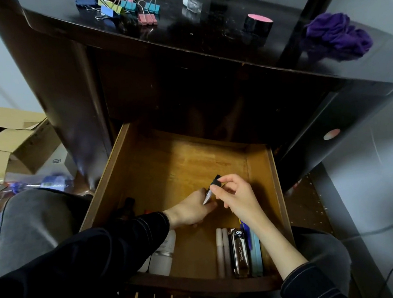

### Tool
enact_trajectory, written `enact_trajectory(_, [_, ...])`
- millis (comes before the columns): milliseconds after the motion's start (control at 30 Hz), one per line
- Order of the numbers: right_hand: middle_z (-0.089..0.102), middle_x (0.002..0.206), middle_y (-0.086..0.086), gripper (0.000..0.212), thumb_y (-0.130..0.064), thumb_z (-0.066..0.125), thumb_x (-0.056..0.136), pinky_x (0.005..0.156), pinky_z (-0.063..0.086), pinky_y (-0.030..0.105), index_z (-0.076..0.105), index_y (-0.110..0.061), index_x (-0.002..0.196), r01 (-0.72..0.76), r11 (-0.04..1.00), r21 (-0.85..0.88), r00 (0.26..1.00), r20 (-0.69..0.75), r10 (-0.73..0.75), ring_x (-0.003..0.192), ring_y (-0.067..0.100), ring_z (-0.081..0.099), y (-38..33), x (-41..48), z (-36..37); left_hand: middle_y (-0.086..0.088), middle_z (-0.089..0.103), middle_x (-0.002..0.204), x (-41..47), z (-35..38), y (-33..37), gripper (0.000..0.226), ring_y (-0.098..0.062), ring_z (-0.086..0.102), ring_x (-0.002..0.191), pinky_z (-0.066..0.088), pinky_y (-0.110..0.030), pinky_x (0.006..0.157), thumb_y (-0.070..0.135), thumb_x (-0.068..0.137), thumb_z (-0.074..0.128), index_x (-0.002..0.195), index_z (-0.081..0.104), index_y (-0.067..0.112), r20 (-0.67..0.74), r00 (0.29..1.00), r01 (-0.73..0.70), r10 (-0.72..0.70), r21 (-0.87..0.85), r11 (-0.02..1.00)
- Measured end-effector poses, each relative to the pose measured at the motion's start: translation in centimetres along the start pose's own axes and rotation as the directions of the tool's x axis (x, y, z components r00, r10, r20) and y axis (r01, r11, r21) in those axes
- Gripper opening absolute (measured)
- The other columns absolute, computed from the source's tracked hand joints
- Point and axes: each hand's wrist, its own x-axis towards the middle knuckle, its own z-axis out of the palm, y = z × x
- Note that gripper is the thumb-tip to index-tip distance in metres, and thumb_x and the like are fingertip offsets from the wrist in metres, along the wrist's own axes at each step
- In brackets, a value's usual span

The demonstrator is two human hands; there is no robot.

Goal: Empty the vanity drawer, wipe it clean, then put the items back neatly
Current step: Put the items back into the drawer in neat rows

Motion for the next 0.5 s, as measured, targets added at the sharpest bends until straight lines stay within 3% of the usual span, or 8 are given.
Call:
enact_trajectory(67, [0.074,0.085,-0.003,0.028,-0.03,0.077,0.089,0.056,0.047,0.015,0.061,-0.018,0.109,-0.003,1.0,-0.002,1.0,0.022,0.003,0.063,0.001,0.061,0.0,0.0,0.0,-0.008,0.055,0.085,0.1,0.1,-0.1,0.029,-0.01,0.049,0.05,0.044,-0.024,0.04,0.027,0.103,0.049,0.128,0.043,0.013,0.014,1.0,-0.025,0.025,0.021,0.999])
enact_trajectory(167, [0.074,0.082,0.001,0.022,-0.019,0.076,0.09,0.052,0.044,0.014,0.06,-0.014,0.105,-0.001,1.0,0.013,1.0,0.026,0.001,0.061,0.005,0.059,0.1,0.2,-0.1,-0.007,0.055,0.086,0.4,0.2,-0.3,0.026,-0.008,0.05,0.048,0.043,-0.024,0.039,0.029,0.102,0.051,0.119,0.044,0.011,-0.009,1.0,-0.016,0.016,0.002,1.0])
enact_trajectory(300, [0.074,0.084,0.001,0.016,-0.013,0.072,0.092,0.052,0.045,0.014,0.061,-0.015,0.103,0.026,0.999,0.048,0.997,-0.072,-0.022,0.063,0.005,0.061,0.0,0.3,-0.3,-0.006,0.05,0.083,0.7,0.2,-0.5,0.029,-0.009,0.049,0.049,0.041,-0.025,0.04,0.031,0.099,0.057,0.113,0.044,0.01,-0.056,0.998,0.021,-0.027,-0.099,0.995])
enact_trajectory(433, [0.072,0.1,0.0,0.017,-0.016,0.067,0.096,0.074,0.056,0.024,0.063,-0.017,0.113,0.075,0.997,-0.001,0.938,-0.34,-0.071,0.088,0.008,0.068,0.3,0.2,-1.1,-0.002,0.052,0.084,0.5,-0.1,-0.5,0.04,-0.007,0.049,0.05,0.042,-0.024,0.041,0.044,0.091,0.067,0.108,0.045,0.016,-0.053,0.998,0.038,-0.046,-0.139,0.99])
enact_trajectory(500, [0.069,0.106,0.0,0.019,-0.016,0.065,0.098,0.083,0.057,0.03,0.063,-0.016,0.117,0.061,0.997,-0.051,0.91,-0.408,-0.076,0.098,0.013,0.068,0.6,0.3,-1.6,0.001,0.052,0.083,0.3,-0.2,-0.4,0.049,-0.007,0.05,0.052,0.042,-0.024,0.041,0.054,0.086,0.069,0.107,0.046,0.016,-0.055,0.997,0.051,-0.06,-0.154,0.987])
